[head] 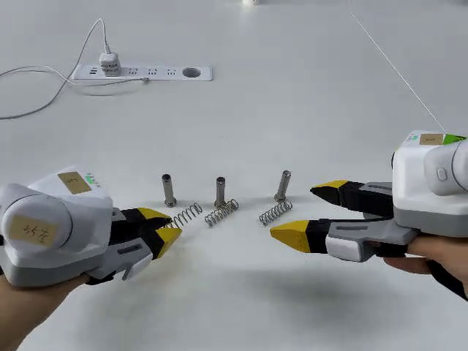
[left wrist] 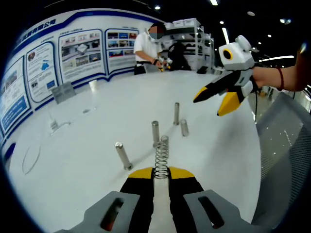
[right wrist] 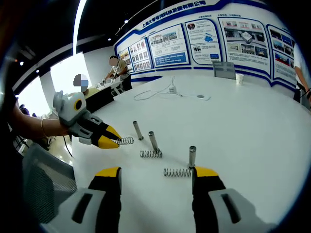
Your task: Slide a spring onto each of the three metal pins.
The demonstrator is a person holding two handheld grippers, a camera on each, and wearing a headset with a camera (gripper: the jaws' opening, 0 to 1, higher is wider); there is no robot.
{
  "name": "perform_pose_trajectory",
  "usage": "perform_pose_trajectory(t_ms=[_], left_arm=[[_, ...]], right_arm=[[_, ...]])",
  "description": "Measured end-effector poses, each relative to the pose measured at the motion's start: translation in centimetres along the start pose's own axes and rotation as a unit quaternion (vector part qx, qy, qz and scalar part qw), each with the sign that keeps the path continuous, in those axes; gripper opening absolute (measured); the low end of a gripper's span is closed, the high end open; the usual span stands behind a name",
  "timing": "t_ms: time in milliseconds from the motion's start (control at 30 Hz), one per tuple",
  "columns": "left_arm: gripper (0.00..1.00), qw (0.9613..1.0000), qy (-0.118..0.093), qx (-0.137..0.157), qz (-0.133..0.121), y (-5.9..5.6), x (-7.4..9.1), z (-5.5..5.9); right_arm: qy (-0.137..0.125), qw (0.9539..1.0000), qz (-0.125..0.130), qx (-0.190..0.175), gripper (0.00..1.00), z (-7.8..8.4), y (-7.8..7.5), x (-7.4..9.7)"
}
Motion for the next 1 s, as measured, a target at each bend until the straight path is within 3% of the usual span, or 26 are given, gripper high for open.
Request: perform_pose_trajectory(t_ms=[367,567,1000], left_arm=[[0.1,0.9986,-0.051,0.011,0.001,-1.5,1.3,-1.1],[0.1,0.9971,-0.076,0.01,0.005,-2.4,1.9,-1.5],[0.1,0.9942,-0.106,-0.005,0.017,-3.3,2.2,-2.1]], right_arm=[[-0.035,0.9989,-0.015,-0.028,0.55,-2.1,1.3,-0.5],[-0.076,0.9945,-0.029,-0.066,0.51,-3.7,1.9,-0.9],[-0.102,0.9861,-0.065,-0.115,0.39,-4.4,3.2,-1.8]])
Point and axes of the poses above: the centre of the closed fingertips' face, and the gripper's own axes: x roughly backward along the fingers, y roughly to its left, z roughly out of its underside, the point moved 7 cm from there along x, roughly backward along the fingers, and after that the axes turned 14 degrees about x, right-handed, at the moved point
